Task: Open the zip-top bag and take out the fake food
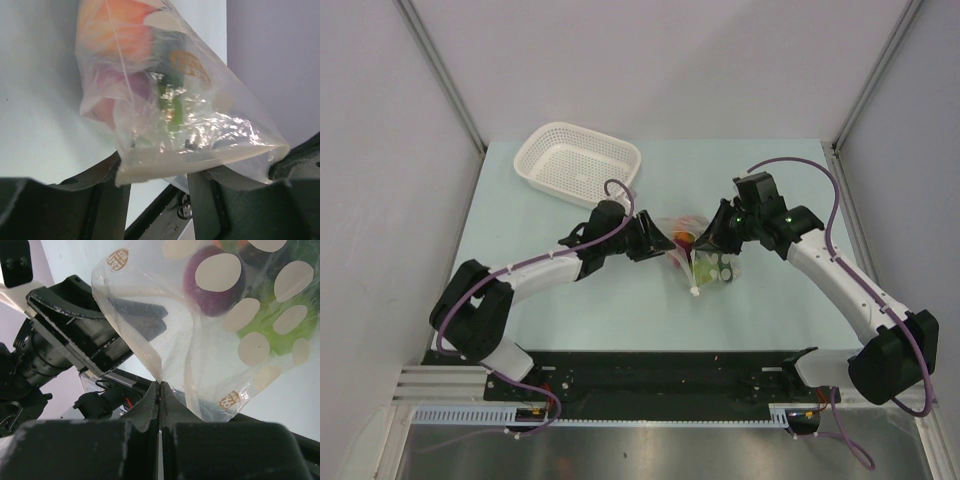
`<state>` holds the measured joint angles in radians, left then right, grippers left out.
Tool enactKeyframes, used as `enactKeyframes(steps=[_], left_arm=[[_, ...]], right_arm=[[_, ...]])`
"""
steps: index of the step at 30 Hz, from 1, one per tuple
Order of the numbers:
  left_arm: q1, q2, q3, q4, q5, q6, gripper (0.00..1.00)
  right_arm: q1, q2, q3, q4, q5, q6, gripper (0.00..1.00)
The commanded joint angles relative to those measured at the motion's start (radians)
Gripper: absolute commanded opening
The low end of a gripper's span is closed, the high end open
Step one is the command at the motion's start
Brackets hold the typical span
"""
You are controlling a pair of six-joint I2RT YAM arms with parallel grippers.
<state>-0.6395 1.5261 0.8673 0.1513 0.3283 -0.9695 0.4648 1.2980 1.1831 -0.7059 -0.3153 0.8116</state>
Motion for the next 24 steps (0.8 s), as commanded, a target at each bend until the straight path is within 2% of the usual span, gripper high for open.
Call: enactKeyframes(steps=[1,6,9,12,14,19,24], left_arm=[[0.012,0.042,0.074,0.001,-0.020,0.066,0.49],[0.011,0.025,0.072,-0.064,-0.069,0.069,0.47],[0.012,-0.012,0.030,-0.050,-0.121,0.040,0.61],[0.018,0.002,0.012,0.020,-0.114,0.026,0.61],[0.017,0.038,0.048,0.033,-0.104,0.034,0.58],[0.018,0.085,0.076,0.076,-0.097,0.017,0.36],[0.017,0.097,0.078,0.103,-0.075,-0.006,0.23]], right_arm=[[-0.020,-0.020,0.004,0.029,-0.039,-0.009,0.00],[-0.043,-0.016,0.001,0.023,-0.053,-0.028,0.00],[-0.051,-0.014,-0.002,0.025,-0.061,-0.034,0.00],[-0.054,-0.006,0.001,0.028,-0.074,-0.038,0.00],[-0.055,-0.005,0.004,0.028,-0.085,-0.040,0.00],[-0.057,-0.008,0.004,0.020,-0.087,-0.052,0.00],[-0.060,-0.012,-0.005,0.011,-0.073,-0.084,0.00]])
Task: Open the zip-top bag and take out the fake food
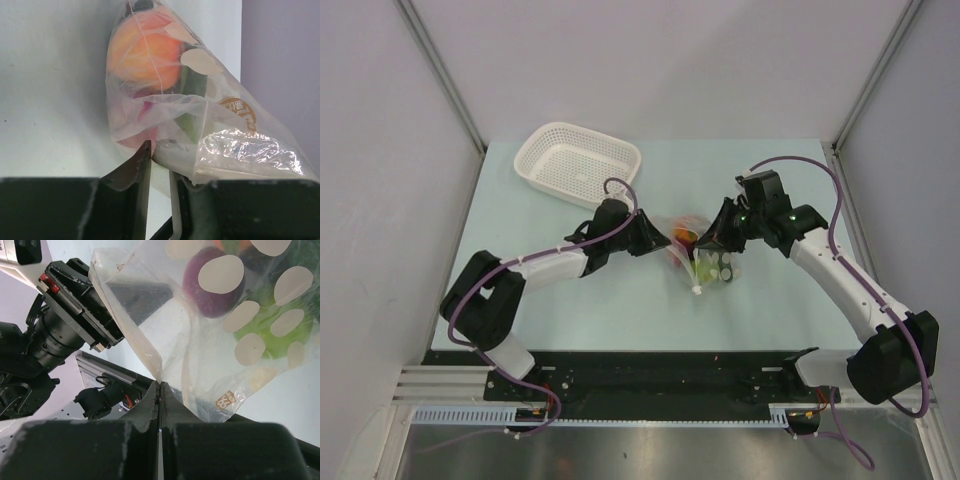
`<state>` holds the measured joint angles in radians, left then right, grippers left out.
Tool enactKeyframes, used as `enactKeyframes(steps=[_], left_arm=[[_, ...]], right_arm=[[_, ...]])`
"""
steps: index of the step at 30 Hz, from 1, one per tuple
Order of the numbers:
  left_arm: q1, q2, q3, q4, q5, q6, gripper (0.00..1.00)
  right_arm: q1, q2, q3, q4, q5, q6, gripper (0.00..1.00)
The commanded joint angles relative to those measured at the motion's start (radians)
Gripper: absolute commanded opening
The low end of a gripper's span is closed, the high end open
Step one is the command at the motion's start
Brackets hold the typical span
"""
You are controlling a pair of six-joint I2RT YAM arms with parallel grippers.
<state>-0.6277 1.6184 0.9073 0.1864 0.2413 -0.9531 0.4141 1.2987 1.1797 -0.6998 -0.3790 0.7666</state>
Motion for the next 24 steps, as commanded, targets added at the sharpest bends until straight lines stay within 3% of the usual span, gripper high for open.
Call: enactKeyframes(steps=[1,4,15,17,21,24], left_arm=[[0.003,0.005,0.042,0.056,0.012,-0.019,0.19],[0.005,-0.005,0.080,-0.038,0.026,0.013,0.01],[0.025,-0.063,0.255,-0.431,0.360,0.161,0.00],[0.019,-0.045,0.304,-0.443,0.392,0.175,0.00],[-0.030,0.024,0.389,-0.309,0.438,0.074,0.00],[-0.088,0.125,0.540,-0.312,0.447,0.051,0.00]], right_arm=[[-0.012,-0.013,-0.008,0.002,-0.009,-0.044,0.00],[-0.034,-0.021,-0.011,-0.016,0.008,-0.076,0.00],[-0.087,-0.068,0.024,-0.138,0.270,-0.305,0.00],[-0.087,-0.097,0.029,-0.161,0.340,-0.319,0.00],[-0.103,-0.185,0.050,-0.254,0.477,-0.314,0.00],[-0.116,-0.213,0.090,-0.349,0.554,-0.286,0.00]])
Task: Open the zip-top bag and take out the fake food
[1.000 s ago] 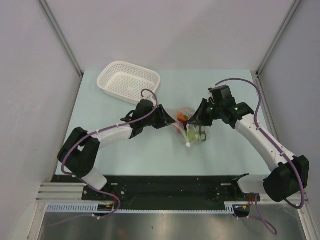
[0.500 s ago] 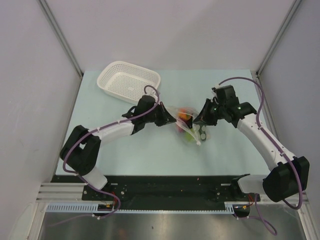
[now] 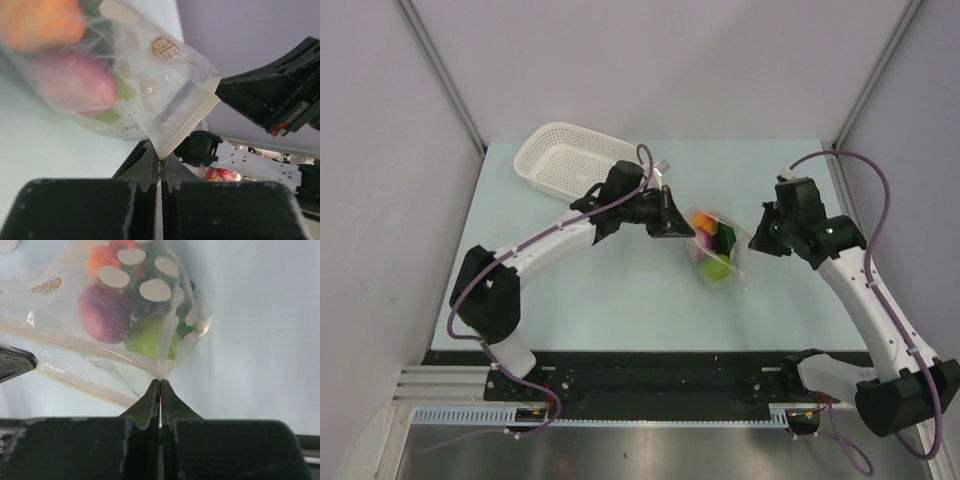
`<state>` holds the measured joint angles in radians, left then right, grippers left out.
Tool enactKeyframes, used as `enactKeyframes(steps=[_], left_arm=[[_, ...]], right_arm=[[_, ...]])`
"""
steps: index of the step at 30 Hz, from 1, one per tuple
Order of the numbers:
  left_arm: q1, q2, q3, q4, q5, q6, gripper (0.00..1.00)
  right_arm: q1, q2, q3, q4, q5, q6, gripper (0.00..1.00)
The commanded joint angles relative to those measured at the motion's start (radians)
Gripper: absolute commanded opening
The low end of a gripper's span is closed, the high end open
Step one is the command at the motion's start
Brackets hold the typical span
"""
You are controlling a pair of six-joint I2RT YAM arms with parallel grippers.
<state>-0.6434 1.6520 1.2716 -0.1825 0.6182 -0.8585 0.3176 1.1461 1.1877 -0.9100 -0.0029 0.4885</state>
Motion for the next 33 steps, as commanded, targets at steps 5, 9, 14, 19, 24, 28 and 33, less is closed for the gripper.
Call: enactKeyframes(steps=[5,9,14,19,24,28,33], left_arm=[[-0.122,0.242,0.420,0.025,0.092,-0.057,0.00],[-0.105,0.261,0.508,-0.150,0.042,0.040,0.00],[-0.061,0.264,0.471,-0.294,0.029,0.147,0.00],[-0.039,0.299,0.508,-0.503,0.051,0.311,0.00],[-0.039,0.209,0.480,-0.560,-0.026,0.377,0.13],[-0.039,0.088,0.415,-0.537,-0.080,0.362,0.29],[-0.059,-0.039,0.276,-0.425,-0.070,0.251,0.48]], right_arm=[[-0.022,-0.121,0.153,-0.240,0.251,0.001,0.00],[-0.018,-0.146,0.155,-0.210,0.117,-0.018,0.00],[0.006,-0.166,-0.014,-0.090,-0.029,0.044,0.00],[0.078,-0.161,-0.097,-0.012,-0.074,0.127,0.00],[0.109,-0.129,-0.100,0.031,-0.129,0.166,0.00],[0.117,-0.105,-0.094,0.091,-0.218,0.217,0.00],[0.129,-0.091,-0.102,0.161,-0.304,0.320,0.00]])
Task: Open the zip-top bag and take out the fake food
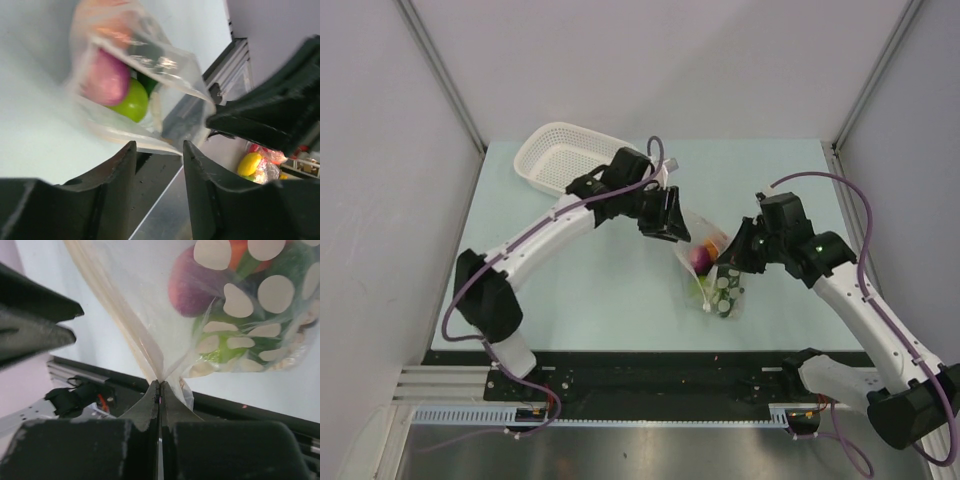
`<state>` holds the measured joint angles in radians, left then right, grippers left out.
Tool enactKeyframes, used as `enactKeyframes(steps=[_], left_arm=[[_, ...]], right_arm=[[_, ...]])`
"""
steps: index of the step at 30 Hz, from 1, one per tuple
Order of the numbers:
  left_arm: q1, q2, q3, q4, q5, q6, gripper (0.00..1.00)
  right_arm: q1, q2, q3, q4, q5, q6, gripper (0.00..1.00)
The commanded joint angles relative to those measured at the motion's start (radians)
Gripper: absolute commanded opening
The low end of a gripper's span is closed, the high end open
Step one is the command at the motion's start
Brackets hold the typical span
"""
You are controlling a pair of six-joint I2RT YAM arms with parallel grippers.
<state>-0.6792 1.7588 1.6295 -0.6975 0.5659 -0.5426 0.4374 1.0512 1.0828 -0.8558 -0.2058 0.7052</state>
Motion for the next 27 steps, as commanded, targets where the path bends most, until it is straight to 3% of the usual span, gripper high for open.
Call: enactKeyframes(steps=[1,2,5,7,10,11,14,16,20,27], left_arm=[[-0.031,-0.172,-0.139,0.134,-0.046,-0.088,0.48],[-0.054,-0.220,-0.166,0.144,-0.079,-0.135,0.52],[-0.109,-0.303,-0.275,0.191,-0.214,-0.256,0.79],[-0.146,-0.334,-0.342,0.226,-0.305,-0.330,0.79],[-0.163,-0.358,-0.381,0.269,-0.362,-0.378,0.67],[-0.163,-0.355,-0.379,0.286,-0.356,-0.378,0.51],[-0.164,-0.332,-0.353,0.346,-0.356,-0.352,0.33],[-0.164,-0.282,-0.321,0.342,-0.357,-0.317,0.27],[-0.164,-0.196,-0.303,0.360,-0.342,-0.307,0.06],[-0.164,-0.061,-0.235,0.354,-0.356,-0.298,0.02]], right_arm=[[0.009,0.007,-0.001,0.116,-0.110,0.125,0.00],[0.009,0.010,-0.006,0.121,-0.119,0.158,0.00],[0.008,0.016,-0.026,0.139,-0.133,0.232,0.00],[0.009,0.016,-0.043,0.172,-0.159,0.263,0.00],[0.012,0.020,-0.047,0.201,-0.170,0.292,0.00],[0.018,0.023,-0.046,0.198,-0.165,0.289,0.00],[0.021,0.021,-0.057,0.192,-0.161,0.283,0.00],[0.020,0.018,-0.063,0.195,-0.162,0.287,0.00],[0.023,0.006,-0.066,0.196,-0.158,0.297,0.00],[0.023,-0.002,-0.063,0.187,-0.147,0.297,0.00]])
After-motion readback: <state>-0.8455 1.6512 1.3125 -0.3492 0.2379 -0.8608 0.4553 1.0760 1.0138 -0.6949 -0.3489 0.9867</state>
